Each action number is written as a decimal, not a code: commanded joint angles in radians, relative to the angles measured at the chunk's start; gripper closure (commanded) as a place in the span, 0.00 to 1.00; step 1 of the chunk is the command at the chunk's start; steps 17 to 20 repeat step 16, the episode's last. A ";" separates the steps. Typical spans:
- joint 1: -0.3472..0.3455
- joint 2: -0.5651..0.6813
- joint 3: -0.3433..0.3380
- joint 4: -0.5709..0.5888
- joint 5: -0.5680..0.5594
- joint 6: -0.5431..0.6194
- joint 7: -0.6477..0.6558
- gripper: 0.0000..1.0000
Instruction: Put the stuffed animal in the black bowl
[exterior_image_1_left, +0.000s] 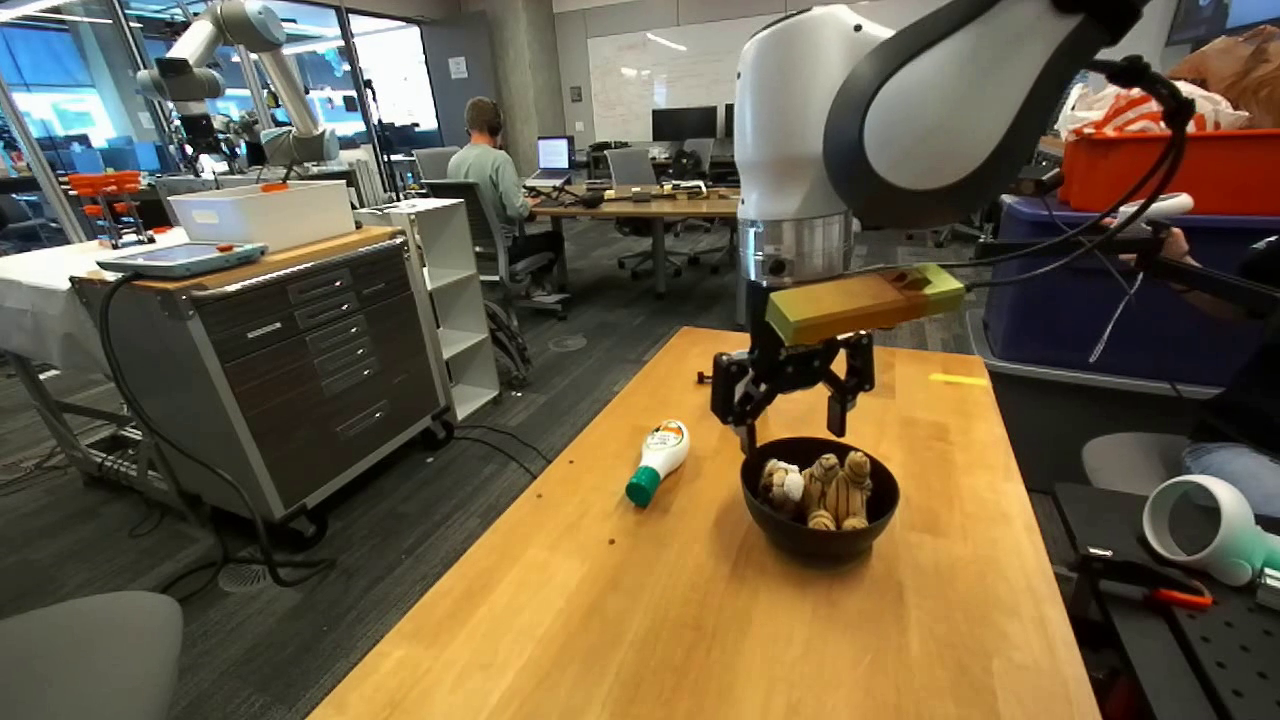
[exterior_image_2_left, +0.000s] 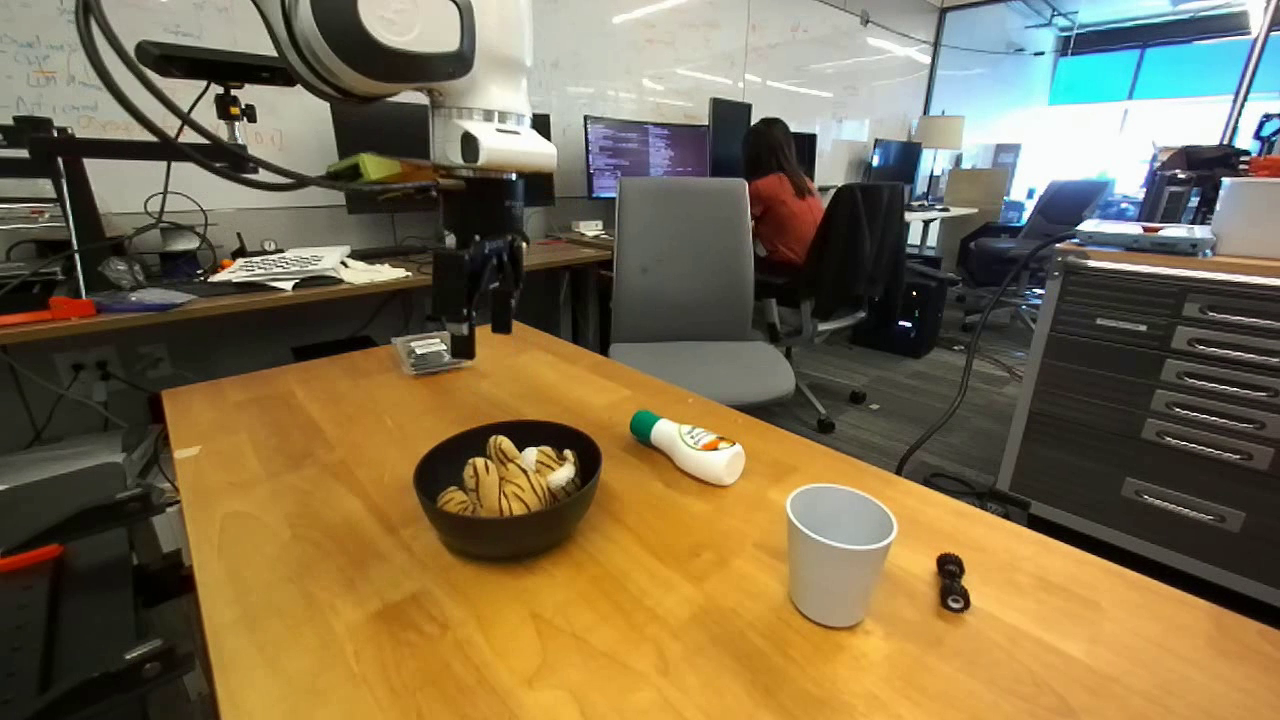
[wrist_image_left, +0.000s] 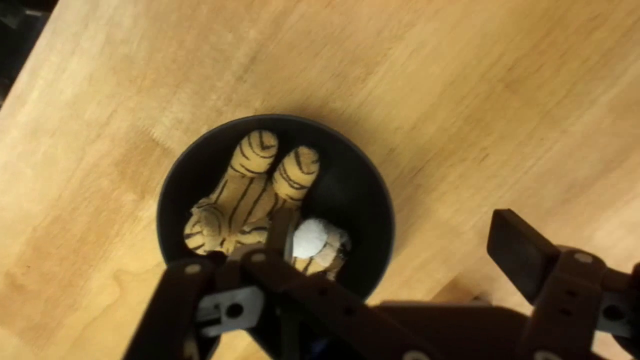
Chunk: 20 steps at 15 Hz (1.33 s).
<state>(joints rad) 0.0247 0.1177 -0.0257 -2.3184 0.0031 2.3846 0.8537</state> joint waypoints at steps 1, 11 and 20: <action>0.014 -0.143 0.044 -0.068 0.100 -0.003 -0.170 0.00; 0.030 -0.307 0.067 -0.114 0.244 -0.234 -0.638 0.00; 0.021 -0.279 0.072 -0.104 0.221 -0.218 -0.613 0.00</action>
